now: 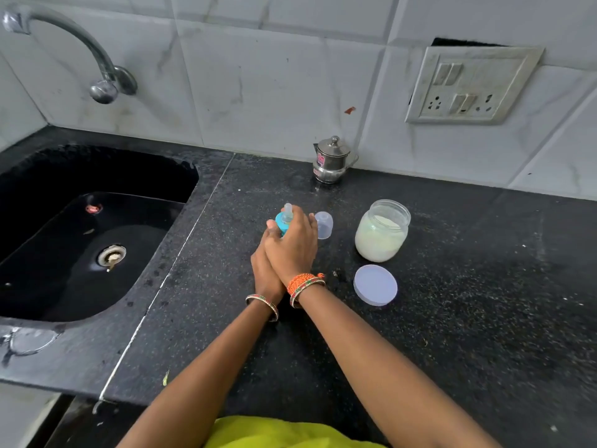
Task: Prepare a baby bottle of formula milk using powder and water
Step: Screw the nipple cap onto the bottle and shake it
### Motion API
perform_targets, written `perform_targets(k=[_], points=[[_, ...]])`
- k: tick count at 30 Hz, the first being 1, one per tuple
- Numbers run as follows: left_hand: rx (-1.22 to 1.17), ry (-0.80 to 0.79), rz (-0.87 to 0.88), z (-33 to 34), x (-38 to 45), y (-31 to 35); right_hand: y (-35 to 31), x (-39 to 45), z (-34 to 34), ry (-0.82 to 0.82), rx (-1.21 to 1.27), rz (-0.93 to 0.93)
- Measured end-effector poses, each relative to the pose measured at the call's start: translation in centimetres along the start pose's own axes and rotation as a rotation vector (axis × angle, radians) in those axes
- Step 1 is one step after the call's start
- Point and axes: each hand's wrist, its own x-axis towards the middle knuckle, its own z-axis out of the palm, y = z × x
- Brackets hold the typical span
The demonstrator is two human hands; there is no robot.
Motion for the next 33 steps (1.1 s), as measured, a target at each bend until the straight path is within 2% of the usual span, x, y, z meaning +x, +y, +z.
perform_targets(k=[4,6,8,9,11,13,14,16,18,20,22,26,28,33], points=[[0.15,-0.095,0.069,-1.0,0.7,-0.9,2.0,0.9,-1.8,-0.199,0.074,-0.126],[0.153,-0.155,0.074,-1.4,1.4,-1.7,3.0,2.2,-2.9,-0.084,0.101,-0.151],[0.139,-0.189,0.073,-1.5,1.8,-1.9,4.6,4.4,-3.5,0.036,-0.056,-0.129],[0.138,-0.204,0.067,-1.6,2.1,-2.0,5.4,5.4,-3.7,0.002,-0.208,-0.129],[0.139,-0.229,0.052,-1.8,2.4,-2.0,6.6,6.0,-3.6,-0.223,-0.464,-0.128],[0.133,-0.241,0.038,-1.9,2.7,-2.1,7.3,5.9,-3.5,-0.361,-0.513,-0.093],[0.13,-0.238,0.036,-1.9,2.7,-2.1,7.0,5.8,-3.7,-0.334,-0.464,-0.074],[0.125,-0.229,0.035,-1.8,2.7,-2.1,5.1,5.6,-4.4,-0.162,-0.271,-0.056],[0.12,-0.223,0.04,-1.8,2.5,-2.2,2.4,5.1,-5.0,0.029,-0.072,-0.125],[0.11,-0.229,0.049,-1.8,2.5,-2.2,0.2,4.0,-5.6,0.147,0.043,-0.248],[0.106,-0.231,0.061,-1.8,2.3,-1.9,-0.8,3.0,-5.7,0.129,0.03,-0.357],[0.121,-0.217,0.062,-1.7,2.2,-1.0,0.3,2.2,-4.0,-0.036,-0.21,-0.43],[0.136,-0.217,0.062,-1.8,2.2,-0.8,1.2,2.1,-3.3,-0.043,-0.275,-0.449],[0.137,-0.223,0.06,-2.0,2.2,-1.0,2.1,2.0,-2.5,-0.004,-0.252,-0.462]])
